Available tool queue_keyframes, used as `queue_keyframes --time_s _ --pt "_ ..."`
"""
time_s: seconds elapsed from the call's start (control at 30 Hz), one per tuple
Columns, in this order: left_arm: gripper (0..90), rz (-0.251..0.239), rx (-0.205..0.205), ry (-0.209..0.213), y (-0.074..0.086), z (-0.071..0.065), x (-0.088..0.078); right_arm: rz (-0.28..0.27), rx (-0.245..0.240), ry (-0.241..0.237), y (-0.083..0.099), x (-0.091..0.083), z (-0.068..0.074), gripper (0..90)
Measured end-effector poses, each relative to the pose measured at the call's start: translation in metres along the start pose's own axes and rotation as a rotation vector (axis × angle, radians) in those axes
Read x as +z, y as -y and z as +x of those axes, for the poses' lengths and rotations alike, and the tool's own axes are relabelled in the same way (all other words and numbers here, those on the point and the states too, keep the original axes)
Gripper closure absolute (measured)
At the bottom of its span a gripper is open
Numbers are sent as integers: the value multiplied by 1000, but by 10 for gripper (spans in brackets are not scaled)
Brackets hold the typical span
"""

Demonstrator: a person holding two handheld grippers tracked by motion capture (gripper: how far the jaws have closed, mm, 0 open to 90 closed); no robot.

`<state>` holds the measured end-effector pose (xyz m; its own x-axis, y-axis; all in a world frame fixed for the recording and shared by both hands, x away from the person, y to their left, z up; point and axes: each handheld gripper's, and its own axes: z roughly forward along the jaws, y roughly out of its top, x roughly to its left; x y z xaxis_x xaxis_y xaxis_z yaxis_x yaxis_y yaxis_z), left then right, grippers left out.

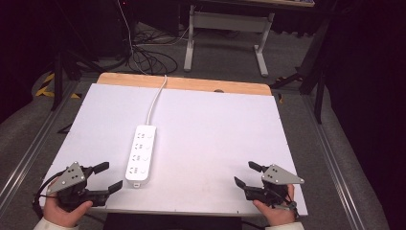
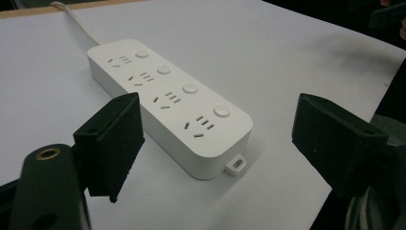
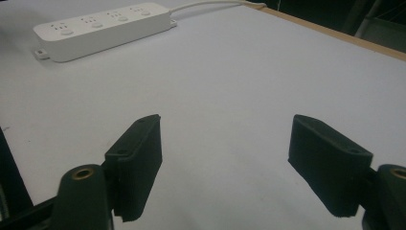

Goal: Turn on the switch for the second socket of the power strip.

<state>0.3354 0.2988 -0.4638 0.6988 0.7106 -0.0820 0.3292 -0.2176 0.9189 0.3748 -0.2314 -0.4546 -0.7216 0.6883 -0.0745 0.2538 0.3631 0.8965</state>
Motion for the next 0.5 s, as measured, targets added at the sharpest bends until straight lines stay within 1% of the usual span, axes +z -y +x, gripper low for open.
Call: queue_keyframes --time_s 0.17,0.23,0.4,0.43,0.5 --pt "184 0 13 -12 -1 0 -1 1 -2 -1 0 0 0 279" --pt "186 2 8 -5 -1 0 -1 0 -4 -4 0 0 1 279" --pt "204 6 11 -4 -2 -1 -2 4 -22 -5 -1 1 3 293" --pt "208 9 20 -9 -2 0 -2 6 -26 -4 -1 2 3 298" --pt "213 9 19 -11 -2 -1 -3 7 -30 -1 -1 2 3 306"
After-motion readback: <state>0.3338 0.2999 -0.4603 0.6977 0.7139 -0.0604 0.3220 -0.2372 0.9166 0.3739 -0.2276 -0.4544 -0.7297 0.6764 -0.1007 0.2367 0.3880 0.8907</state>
